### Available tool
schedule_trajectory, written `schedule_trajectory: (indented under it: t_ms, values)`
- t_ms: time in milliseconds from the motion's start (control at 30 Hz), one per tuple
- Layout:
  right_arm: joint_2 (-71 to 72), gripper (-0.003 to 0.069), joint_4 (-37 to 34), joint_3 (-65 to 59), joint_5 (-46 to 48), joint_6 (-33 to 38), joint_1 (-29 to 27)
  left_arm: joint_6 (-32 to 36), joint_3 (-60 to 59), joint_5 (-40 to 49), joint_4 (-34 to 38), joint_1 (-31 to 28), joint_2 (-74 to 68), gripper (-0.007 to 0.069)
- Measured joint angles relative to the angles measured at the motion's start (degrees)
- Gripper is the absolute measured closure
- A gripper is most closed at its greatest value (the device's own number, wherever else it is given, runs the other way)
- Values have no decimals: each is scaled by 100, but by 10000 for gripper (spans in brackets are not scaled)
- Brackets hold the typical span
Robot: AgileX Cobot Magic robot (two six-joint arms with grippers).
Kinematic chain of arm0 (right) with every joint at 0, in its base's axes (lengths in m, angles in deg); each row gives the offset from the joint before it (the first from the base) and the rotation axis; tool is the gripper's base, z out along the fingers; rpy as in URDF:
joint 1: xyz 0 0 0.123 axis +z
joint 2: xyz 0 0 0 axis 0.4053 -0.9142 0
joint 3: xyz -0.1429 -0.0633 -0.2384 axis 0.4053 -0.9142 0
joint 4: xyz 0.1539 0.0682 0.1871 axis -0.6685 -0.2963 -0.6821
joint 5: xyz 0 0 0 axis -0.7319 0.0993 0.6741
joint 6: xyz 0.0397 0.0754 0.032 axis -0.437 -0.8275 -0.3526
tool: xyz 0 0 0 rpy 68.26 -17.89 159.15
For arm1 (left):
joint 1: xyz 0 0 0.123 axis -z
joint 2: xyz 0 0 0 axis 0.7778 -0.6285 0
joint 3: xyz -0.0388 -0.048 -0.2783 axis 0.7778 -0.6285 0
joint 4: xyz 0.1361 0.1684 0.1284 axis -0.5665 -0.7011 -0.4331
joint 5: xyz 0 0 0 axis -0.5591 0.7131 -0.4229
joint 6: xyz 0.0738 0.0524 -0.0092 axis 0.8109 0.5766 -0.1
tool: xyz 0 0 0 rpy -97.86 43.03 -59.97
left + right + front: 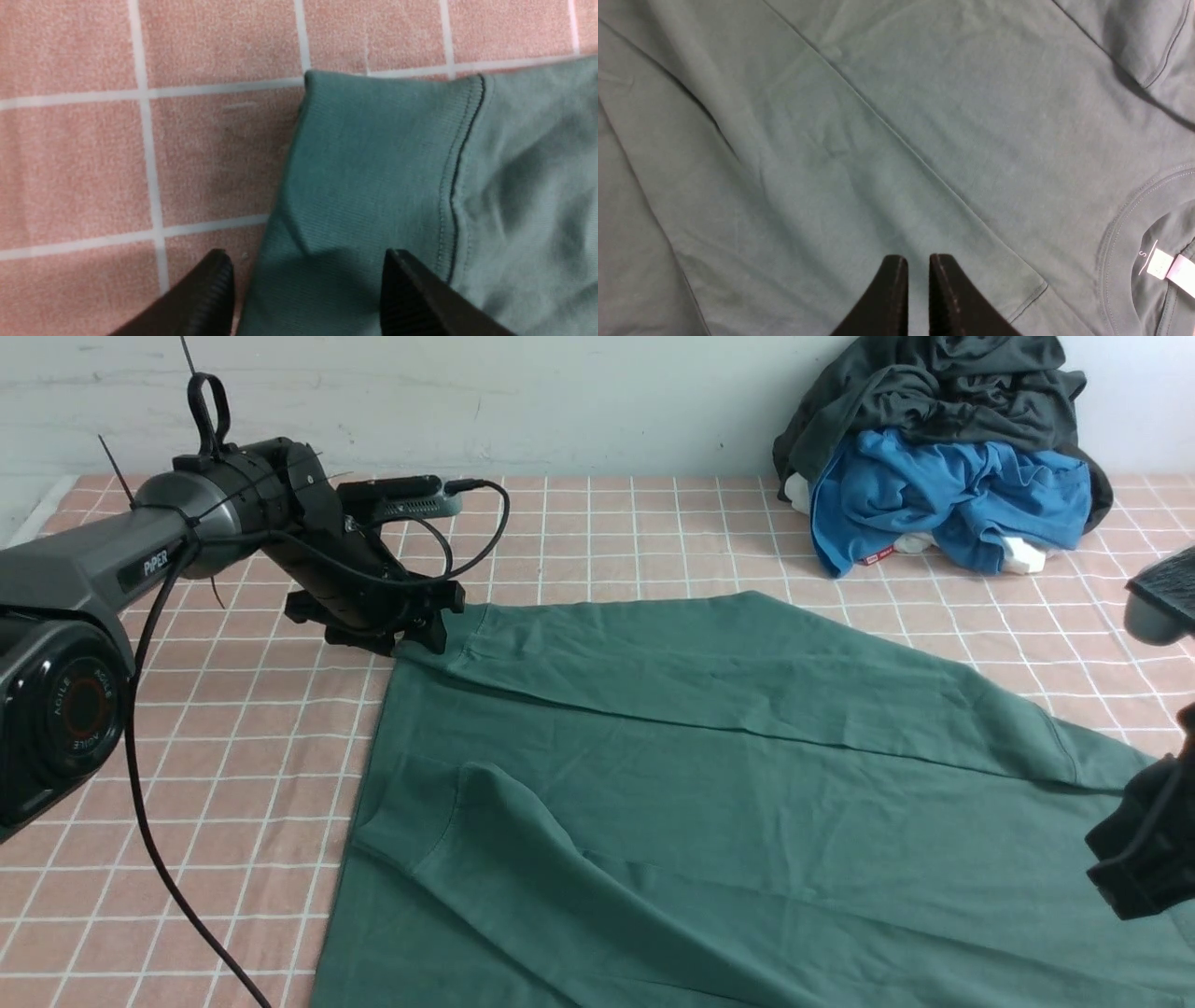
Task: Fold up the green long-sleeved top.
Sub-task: Use the left arm to clamp the cuff farthest from it
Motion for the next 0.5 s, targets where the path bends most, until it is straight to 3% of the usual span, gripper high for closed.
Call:
schedule_trajectory:
  t_ms: [133,500]
  values:
    - [0,586,0,0,-19,0,0,5,25,0,37,0,0,242]
    - [0,586,-12,0,-20,0,0,30,284,377,32,0,0,436]
